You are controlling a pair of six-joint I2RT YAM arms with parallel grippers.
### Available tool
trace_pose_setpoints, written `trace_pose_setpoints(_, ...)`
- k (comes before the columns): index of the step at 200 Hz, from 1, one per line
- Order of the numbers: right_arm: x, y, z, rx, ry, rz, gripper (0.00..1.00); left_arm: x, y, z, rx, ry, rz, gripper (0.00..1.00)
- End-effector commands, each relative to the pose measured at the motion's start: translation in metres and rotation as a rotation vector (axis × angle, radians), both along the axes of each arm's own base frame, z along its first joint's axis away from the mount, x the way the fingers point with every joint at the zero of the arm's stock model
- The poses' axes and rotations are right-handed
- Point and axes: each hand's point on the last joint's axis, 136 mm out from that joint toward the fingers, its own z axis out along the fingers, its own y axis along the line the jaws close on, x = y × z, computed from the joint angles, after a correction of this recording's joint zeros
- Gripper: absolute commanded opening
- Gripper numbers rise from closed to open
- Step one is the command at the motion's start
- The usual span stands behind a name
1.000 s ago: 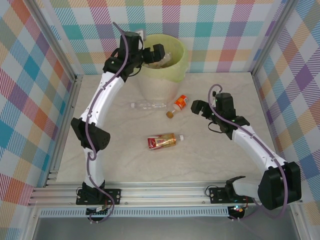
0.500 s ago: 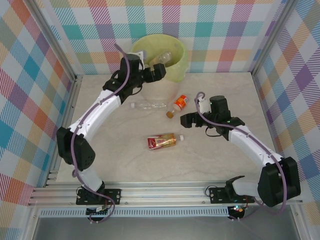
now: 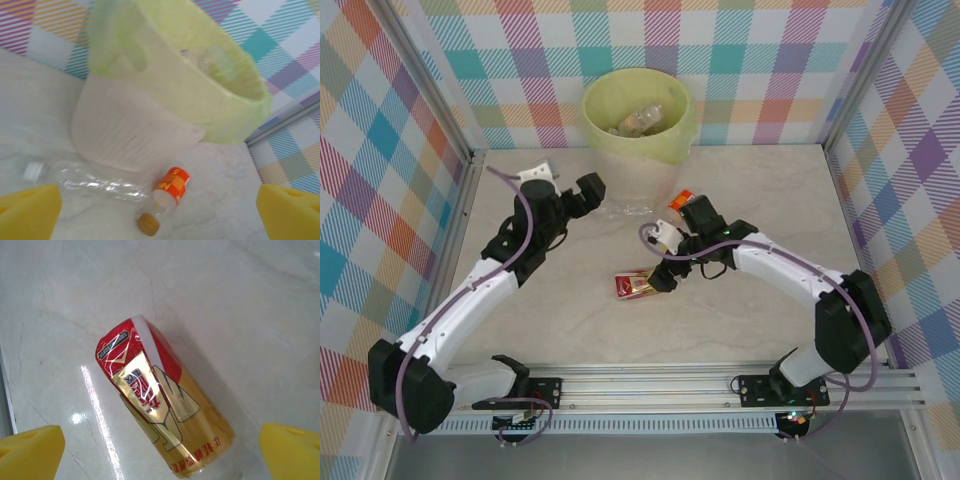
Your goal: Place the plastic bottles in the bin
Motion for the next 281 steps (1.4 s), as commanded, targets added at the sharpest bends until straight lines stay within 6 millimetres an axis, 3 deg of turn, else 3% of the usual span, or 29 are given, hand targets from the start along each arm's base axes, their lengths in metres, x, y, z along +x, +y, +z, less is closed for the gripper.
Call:
trace_pose_setpoints(1,-0.012,0.002,-0.017,-0.123,-0.044,0.186,1.0,-0.01,0.035,-0.017,-0.05,0.023,0.135,1.0)
trace_pose_setpoints(22,-0.01,0.009,-0.034,-0.21,-0.104,0.281,1.0,-0.022,0.052,-0.035,-0.048,0.061,0.181,1.0)
trace_pose_setpoints(54,-0.014,0.021,-0.054,-0.283,-0.148,0.412,1.0,-0.029,0.067,-0.047,-0.032,0.089,0.225,1.0)
trace_pose_setpoints(121,-0.005,0.041,-0.091,-0.374,-0.239,0.494,1.0,-0.024,0.066,-0.064,-0.061,0.13,0.226,1.0)
trace_pose_setpoints(189,-0.002,0.046,-0.114,-0.411,-0.253,0.536,0.82,-0.025,0.072,-0.078,-0.067,0.158,0.239,1.0)
trace_pose_setpoints(211,0.002,0.048,-0.112,-0.409,-0.289,0.532,0.75,-0.024,0.073,-0.08,-0.069,0.162,0.241,1.0)
trace_pose_setpoints(281,0.012,0.063,-0.072,-0.291,-0.389,0.448,0.61,-0.016,0.066,-0.087,-0.1,0.18,0.211,1.0)
